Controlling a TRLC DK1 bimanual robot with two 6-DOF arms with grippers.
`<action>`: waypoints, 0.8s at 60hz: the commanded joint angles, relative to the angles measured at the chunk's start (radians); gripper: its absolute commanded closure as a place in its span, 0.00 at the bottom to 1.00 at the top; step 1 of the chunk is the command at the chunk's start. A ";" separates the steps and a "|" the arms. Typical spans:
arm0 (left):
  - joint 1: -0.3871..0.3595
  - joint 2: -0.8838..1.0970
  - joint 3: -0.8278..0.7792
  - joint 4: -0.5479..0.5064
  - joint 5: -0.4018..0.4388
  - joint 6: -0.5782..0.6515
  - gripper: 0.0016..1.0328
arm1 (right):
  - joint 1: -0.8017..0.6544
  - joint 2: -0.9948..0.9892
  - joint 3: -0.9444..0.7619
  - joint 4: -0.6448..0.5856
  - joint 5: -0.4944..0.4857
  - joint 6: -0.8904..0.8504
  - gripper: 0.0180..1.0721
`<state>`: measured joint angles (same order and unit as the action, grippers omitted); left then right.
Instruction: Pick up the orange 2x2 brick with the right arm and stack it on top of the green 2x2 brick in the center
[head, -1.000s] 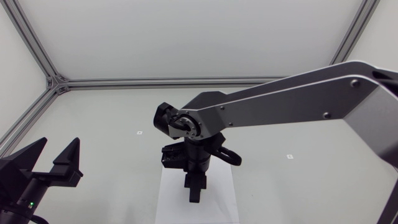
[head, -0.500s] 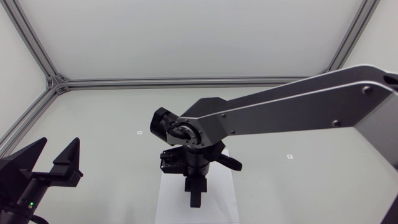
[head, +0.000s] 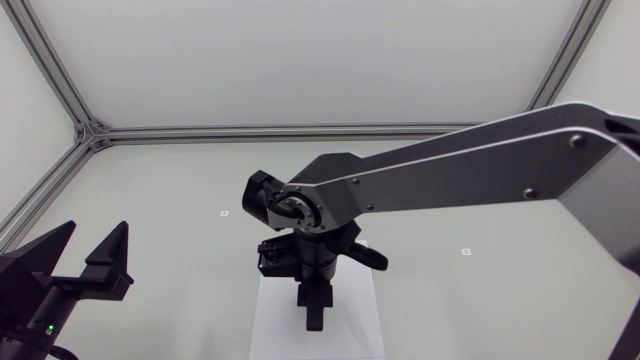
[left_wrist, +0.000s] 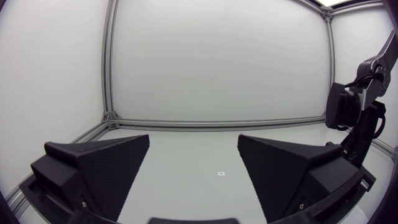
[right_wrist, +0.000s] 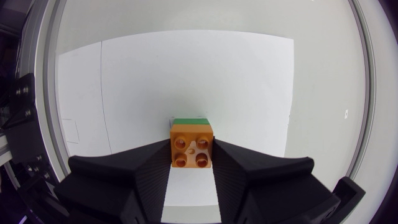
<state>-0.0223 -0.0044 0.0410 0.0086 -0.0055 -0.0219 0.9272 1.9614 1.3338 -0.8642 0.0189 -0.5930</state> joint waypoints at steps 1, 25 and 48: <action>0.002 -0.008 -0.041 -0.015 0.004 0.013 0.04 | 0.001 0.056 -0.045 -0.036 -0.027 -0.024 0.95; 0.002 -0.008 -0.041 -0.013 0.004 0.013 0.04 | 0.013 0.044 -0.045 -0.033 -0.019 -0.034 0.95; 0.002 -0.008 -0.041 -0.015 0.004 0.013 0.04 | 0.019 0.050 -0.035 -0.033 -0.016 -0.062 0.95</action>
<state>-0.0227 -0.0044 0.0410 0.0086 -0.0059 -0.0219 0.9287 1.9610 1.3342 -0.8680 0.0116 -0.6331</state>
